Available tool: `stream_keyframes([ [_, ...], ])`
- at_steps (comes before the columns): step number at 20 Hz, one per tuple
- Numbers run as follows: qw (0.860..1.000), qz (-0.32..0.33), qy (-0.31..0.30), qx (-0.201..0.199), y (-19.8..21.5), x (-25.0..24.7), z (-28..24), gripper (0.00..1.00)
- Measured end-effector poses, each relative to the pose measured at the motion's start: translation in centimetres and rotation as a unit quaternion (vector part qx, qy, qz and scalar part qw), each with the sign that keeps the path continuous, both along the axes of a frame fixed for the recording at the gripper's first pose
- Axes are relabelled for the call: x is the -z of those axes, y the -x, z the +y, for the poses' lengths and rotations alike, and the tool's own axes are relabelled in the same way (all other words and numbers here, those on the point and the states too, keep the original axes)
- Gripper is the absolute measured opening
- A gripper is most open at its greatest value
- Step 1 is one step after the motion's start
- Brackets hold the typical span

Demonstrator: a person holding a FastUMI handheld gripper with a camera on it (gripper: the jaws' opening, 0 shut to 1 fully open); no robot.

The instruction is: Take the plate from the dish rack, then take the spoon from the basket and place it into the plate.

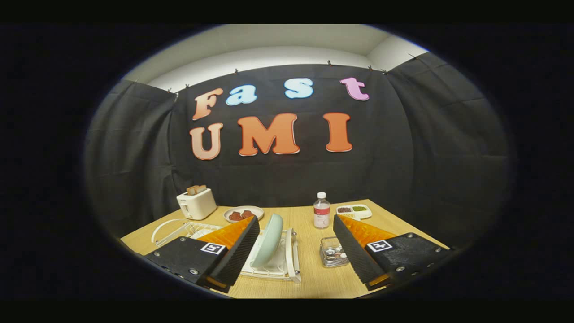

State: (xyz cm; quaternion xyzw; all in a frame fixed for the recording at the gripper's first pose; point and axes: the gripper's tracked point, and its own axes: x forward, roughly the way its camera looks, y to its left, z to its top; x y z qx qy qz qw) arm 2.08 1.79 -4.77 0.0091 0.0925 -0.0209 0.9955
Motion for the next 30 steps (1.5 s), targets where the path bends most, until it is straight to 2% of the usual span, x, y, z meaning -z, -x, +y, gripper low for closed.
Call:
stream_keyframes([
  [6, 0.994, 0.102, -0.017, -0.027, -4.0, 3.0, 4.0, 0.99],
  [11, 0.984, 0.178, 0.015, -0.004, -7.3, 6.9, 4.2, 0.99],
  [14, 0.977, 0.214, 0.010, 0.005, -8.3, 9.0, 4.6, 0.96],
  [17, 0.968, 0.249, 0.011, 0.015, -8.9, 11.4, 4.3, 0.79],
  [18, 0.965, 0.261, 0.014, 0.023, -8.8, 12.1, 4.0, 0.67],
  [19, 0.961, 0.272, 0.016, 0.035, -8.6, 12.7, 3.6, 0.60],
  [20, 0.960, 0.278, 0.012, 0.039, -8.8, 13.0, 3.5, 0.50],
  [21, 0.959, 0.280, 0.010, 0.041, -8.9, 13.2, 3.6, 0.45],
  [22, 0.960, 0.276, 0.012, 0.046, -9.2, 13.0, 3.6, 0.33],
  [24, 0.956, 0.283, 0.017, 0.071, -8.7, 13.1, 2.8, 0.30],
  [26, 0.956, 0.281, 0.021, 0.079, -8.7, 12.7, 2.7, 0.25],
  [30, 0.955, 0.278, 0.053, 0.086, -8.8, 12.0, 3.5, 0.24],
])
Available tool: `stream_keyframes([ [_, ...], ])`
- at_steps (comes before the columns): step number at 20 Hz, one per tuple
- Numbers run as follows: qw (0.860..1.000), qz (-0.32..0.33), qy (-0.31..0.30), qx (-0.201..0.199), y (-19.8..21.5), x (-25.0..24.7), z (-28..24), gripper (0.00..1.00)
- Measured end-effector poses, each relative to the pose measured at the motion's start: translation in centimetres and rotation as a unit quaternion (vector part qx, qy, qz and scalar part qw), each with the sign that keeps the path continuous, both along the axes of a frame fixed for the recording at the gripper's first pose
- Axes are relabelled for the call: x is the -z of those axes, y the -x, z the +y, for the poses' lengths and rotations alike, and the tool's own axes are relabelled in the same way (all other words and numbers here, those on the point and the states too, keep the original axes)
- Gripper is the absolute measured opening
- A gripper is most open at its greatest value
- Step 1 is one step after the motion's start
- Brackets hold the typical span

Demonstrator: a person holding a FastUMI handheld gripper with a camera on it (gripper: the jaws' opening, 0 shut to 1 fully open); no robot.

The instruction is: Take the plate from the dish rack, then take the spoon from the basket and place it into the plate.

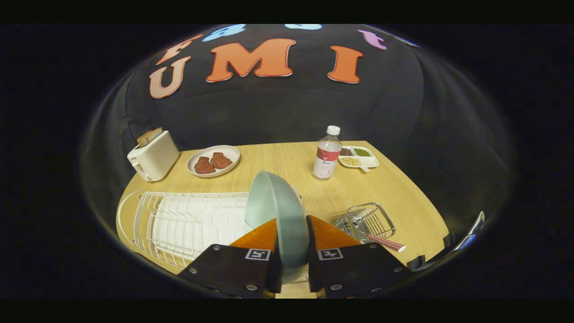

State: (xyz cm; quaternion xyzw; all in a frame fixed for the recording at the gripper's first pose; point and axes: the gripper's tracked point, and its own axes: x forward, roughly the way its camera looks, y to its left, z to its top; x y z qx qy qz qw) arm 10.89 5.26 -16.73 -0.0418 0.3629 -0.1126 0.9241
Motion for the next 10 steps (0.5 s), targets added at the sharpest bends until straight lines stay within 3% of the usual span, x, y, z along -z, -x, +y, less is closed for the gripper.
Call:
stream_keyframes([
  [5, 0.998, -0.023, 0.063, 0.003, -0.5, -3.0, -0.4, 0.23],
  [10, 0.998, -0.052, 0.047, 0.005, 0.8, -6.1, -0.8, 0.23],
])
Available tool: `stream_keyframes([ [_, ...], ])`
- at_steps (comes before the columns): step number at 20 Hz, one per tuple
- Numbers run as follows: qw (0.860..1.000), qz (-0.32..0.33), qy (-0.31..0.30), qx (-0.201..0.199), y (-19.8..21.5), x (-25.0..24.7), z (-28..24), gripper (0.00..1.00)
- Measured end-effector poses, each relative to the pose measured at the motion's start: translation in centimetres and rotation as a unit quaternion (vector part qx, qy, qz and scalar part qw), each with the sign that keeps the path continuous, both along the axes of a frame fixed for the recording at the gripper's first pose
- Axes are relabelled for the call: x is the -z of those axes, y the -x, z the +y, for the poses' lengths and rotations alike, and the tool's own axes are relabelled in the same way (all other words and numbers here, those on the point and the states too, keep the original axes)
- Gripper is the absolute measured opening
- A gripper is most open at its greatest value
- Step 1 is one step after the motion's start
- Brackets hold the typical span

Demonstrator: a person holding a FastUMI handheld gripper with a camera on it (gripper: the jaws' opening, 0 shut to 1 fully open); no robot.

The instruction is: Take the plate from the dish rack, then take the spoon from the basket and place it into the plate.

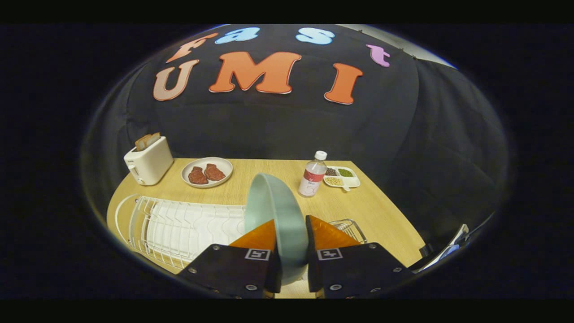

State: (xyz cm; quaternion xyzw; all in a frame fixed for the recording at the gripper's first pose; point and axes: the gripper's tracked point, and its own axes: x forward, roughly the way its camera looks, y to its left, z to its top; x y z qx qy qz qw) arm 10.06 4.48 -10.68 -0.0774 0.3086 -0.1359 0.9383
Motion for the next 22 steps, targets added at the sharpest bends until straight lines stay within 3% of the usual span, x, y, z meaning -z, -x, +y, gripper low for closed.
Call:
stream_keyframes([
  [3, 1.000, -0.006, -0.026, -0.007, 2.6, -1.2, -0.3, 0.24],
  [9, 0.989, -0.002, -0.142, -0.035, 10.2, -0.8, 1.2, 0.23],
  [15, 0.966, 0.003, -0.255, -0.038, 17.4, 3.4, 2.7, 0.23],
  [20, 0.939, 0.020, -0.341, -0.030, 21.0, 8.2, 4.8, 0.23],
  [22, 0.935, 0.028, -0.353, -0.021, 21.5, 10.8, 5.1, 0.23],
])
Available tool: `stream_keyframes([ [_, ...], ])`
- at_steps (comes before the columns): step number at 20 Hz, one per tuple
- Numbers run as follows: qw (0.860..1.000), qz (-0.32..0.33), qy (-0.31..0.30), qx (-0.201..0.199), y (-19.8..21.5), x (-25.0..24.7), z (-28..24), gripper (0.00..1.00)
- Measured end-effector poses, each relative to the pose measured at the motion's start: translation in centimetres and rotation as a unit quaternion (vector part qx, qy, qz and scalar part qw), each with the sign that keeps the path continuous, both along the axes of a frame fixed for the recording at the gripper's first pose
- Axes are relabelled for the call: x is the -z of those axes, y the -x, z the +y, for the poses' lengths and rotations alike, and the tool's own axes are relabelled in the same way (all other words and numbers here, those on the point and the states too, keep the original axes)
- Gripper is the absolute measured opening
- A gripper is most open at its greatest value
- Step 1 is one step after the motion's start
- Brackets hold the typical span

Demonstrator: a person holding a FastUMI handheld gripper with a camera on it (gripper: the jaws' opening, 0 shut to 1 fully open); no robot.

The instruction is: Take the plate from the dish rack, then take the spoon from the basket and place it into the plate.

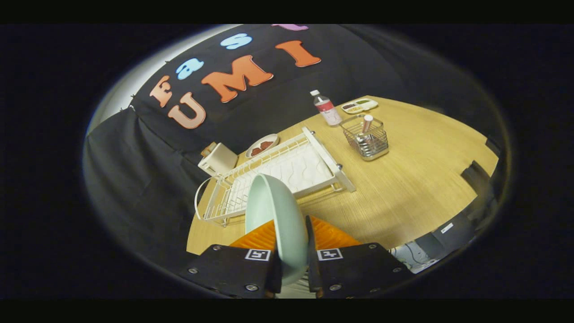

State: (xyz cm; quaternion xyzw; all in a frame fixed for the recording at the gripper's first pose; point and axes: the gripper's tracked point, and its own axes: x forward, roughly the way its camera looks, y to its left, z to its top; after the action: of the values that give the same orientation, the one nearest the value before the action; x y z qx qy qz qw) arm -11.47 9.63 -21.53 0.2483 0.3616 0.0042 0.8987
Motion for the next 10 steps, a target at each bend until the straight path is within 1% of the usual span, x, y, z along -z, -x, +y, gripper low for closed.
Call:
stream_keyframes([
  [4, 0.999, 0.027, -0.045, 0.010, 0.7, 4.0, 1.6, 0.23],
  [6, 0.998, 0.036, -0.058, 0.005, 0.9, 5.3, 2.5, 0.23],
  [10, 0.995, 0.050, -0.089, -0.007, 0.7, 6.3, 3.9, 0.24],
])
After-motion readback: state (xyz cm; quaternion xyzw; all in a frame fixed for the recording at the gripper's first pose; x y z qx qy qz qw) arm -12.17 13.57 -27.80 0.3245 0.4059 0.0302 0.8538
